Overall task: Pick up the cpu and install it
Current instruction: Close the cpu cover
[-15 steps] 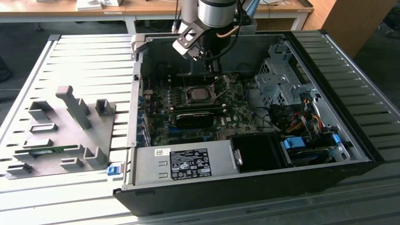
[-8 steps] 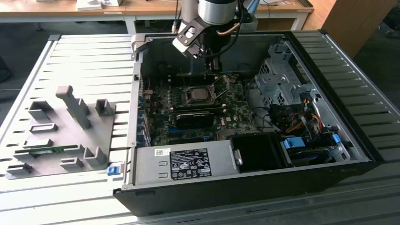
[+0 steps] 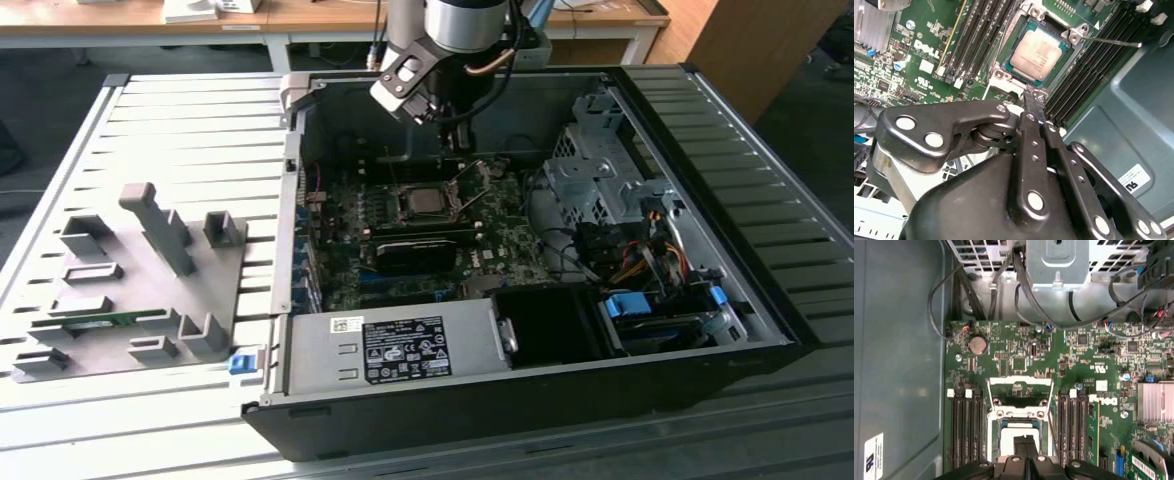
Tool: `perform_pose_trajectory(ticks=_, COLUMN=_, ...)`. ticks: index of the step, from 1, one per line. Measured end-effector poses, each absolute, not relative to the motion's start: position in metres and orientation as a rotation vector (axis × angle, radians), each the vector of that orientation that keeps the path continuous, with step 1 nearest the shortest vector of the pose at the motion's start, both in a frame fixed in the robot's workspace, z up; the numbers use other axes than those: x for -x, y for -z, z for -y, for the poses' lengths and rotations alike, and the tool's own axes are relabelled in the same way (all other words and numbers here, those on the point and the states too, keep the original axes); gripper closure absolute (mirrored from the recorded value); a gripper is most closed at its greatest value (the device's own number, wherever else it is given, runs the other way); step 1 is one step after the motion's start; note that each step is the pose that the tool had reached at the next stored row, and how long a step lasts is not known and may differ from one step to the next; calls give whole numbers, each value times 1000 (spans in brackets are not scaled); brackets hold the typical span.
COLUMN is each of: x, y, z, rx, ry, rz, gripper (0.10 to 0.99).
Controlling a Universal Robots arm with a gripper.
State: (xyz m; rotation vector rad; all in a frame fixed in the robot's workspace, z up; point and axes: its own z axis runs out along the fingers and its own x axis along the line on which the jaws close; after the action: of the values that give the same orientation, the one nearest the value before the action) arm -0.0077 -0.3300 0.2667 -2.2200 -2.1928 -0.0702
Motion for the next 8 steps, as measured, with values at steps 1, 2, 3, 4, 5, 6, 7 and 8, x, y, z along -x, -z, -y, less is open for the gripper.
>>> perform_pose_trajectory(ticks=1, x=6, y=-267, z=330, rx=2220, ry=70, rz=2193, gripper=980)
perform_pose_trajectory(ticks=2, x=5, y=-267, z=330, rx=2220, ry=70, rz=2193, gripper=980)
perform_pose_trajectory(ticks=3, x=4, y=-267, z=330, rx=2220, ry=70, rz=2193, gripper=980)
perform_pose_trajectory(ticks=4, x=2, y=-267, z=330, rx=2220, ry=70, rz=2193, gripper=980)
perform_pose_trajectory(ticks=5, x=1, y=-267, z=330, rx=2220, ry=70, rz=2193, gripper=980)
perform_pose_trajectory(ticks=6, x=-1, y=-267, z=330, rx=2220, ry=70, rz=2193, gripper=980)
perform_pose_trajectory(ticks=7, x=-2, y=-267, z=330, rx=2220, ry=70, rz=2193, gripper=980)
perform_pose_trajectory(ticks=8, x=-3, y=-267, z=330, rx=2220, ry=70, rz=2193, gripper=980)
